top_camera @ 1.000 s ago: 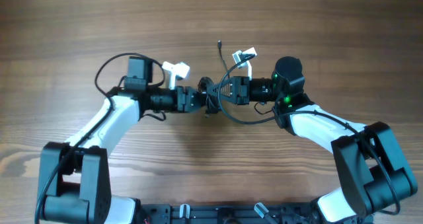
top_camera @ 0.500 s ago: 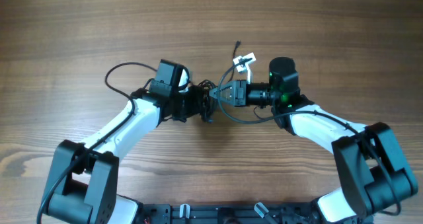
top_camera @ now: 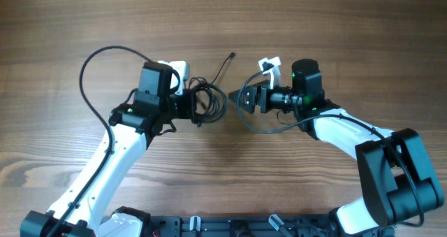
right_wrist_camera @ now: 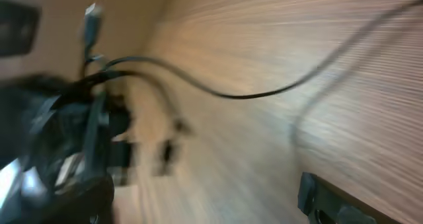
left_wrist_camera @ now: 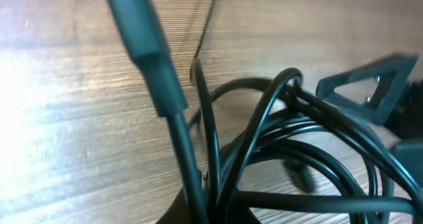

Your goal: Untangle cables

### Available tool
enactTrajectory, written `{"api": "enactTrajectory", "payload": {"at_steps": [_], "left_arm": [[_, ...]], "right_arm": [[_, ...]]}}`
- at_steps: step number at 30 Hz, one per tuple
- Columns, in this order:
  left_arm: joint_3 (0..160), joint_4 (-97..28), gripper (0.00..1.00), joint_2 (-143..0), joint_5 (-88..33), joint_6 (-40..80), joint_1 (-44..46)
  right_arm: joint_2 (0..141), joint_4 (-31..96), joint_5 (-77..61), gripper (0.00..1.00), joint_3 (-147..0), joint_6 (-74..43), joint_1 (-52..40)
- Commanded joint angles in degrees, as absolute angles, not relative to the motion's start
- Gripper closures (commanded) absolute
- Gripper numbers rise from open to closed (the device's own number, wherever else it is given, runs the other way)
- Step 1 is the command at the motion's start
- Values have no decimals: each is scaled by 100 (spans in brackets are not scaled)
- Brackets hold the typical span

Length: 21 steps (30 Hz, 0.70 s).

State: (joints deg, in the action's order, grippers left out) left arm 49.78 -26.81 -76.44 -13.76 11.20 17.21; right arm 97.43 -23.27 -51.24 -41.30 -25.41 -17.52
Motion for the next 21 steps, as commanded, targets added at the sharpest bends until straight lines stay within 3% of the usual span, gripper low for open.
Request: {"api": "enactTrajectory", "payload": {"at_steps": [1,9,16,18,19,21], "left_arm": [[4960,-2641,96,-7653,-1046,-231,2034],[4960,-2637,96,-7684,-10,-239,2272],[4960,-2447,95,-7684,-10,-285,2727],[4960,-2425,93,-7688,-10,-283,2871],[4960,-2423,94,-7688,-10,-283,2908],[4960,-2423,94,-7688,23,-279,2902]], "right_arm": [[9727,-2366,-6204,12,-4152,-2121,-1776],[9727,-2449,-7004,16,-4152,-2681,-1778],[9727,-2598,-5435,13,-4152,-3511,-2322],[9727,-2689,-5352,21,-4152,-3511,-2482],[9730,-2696,-5262,30,-4152,-3511,-2552],[9727,-2585,-4989,62,-4152,-3498,-2589]]}}
